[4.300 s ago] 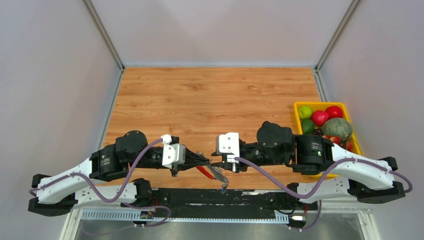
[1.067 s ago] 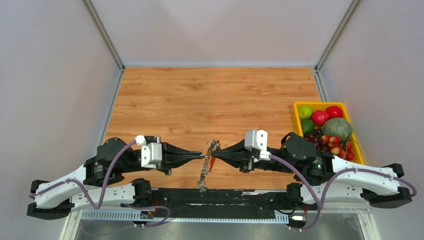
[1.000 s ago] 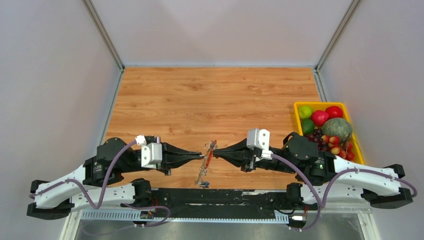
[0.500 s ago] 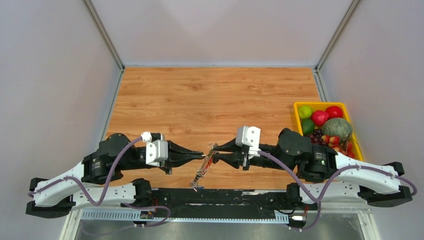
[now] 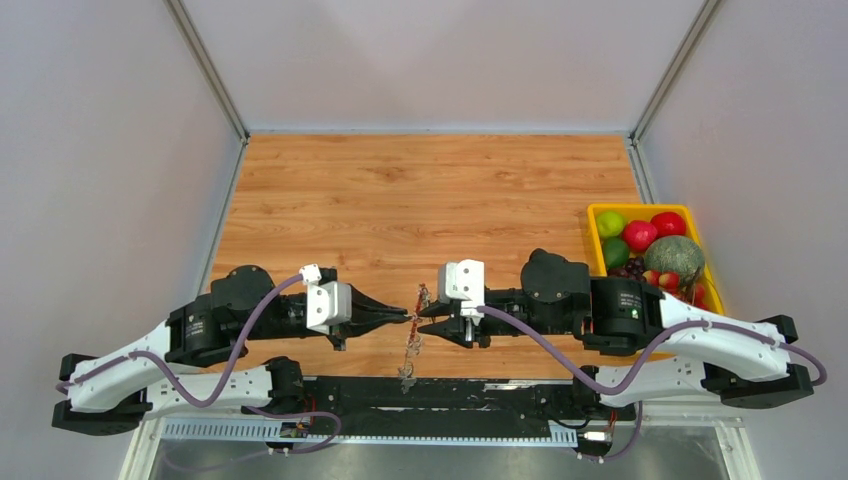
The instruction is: Put the keys on the keyring
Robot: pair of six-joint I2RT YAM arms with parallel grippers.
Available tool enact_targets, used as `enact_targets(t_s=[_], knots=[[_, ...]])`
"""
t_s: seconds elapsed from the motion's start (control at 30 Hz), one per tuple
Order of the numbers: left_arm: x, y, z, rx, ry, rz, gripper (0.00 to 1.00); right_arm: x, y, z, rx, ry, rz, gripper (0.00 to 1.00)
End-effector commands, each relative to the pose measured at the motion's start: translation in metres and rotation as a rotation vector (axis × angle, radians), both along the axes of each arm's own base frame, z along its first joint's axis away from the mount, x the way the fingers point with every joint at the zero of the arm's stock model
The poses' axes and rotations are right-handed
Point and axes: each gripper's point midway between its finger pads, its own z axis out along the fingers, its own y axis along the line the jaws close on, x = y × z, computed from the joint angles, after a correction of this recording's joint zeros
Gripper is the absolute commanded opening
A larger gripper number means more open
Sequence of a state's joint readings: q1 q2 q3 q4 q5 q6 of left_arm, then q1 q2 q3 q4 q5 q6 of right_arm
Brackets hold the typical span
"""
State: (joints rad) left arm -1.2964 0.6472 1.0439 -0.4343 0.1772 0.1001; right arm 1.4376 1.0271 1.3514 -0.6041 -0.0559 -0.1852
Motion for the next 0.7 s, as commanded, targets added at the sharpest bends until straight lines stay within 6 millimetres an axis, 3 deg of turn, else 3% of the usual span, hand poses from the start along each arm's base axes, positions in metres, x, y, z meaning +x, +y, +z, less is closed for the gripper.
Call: enact_targets(t_s=[0.0,0.4,0.67], knots=[[-0.002,0.007,0.033,-0.086,-0.042,-0.002,0.00,-0.001,-0.010,0.022,0.018,-0.008,-0.003,0.30],[-0.005,0.006,0.030,-0.072,-0.042,-0.022,0.00,0.000,-0.003,0.018,-0.014,-0.018,0.004,0.40],[-0.006,0.005,0.030,-0.072,-0.044,-0.030,0.00,0.000,0.008,0.014,-0.035,-0.030,0.020,0.40]])
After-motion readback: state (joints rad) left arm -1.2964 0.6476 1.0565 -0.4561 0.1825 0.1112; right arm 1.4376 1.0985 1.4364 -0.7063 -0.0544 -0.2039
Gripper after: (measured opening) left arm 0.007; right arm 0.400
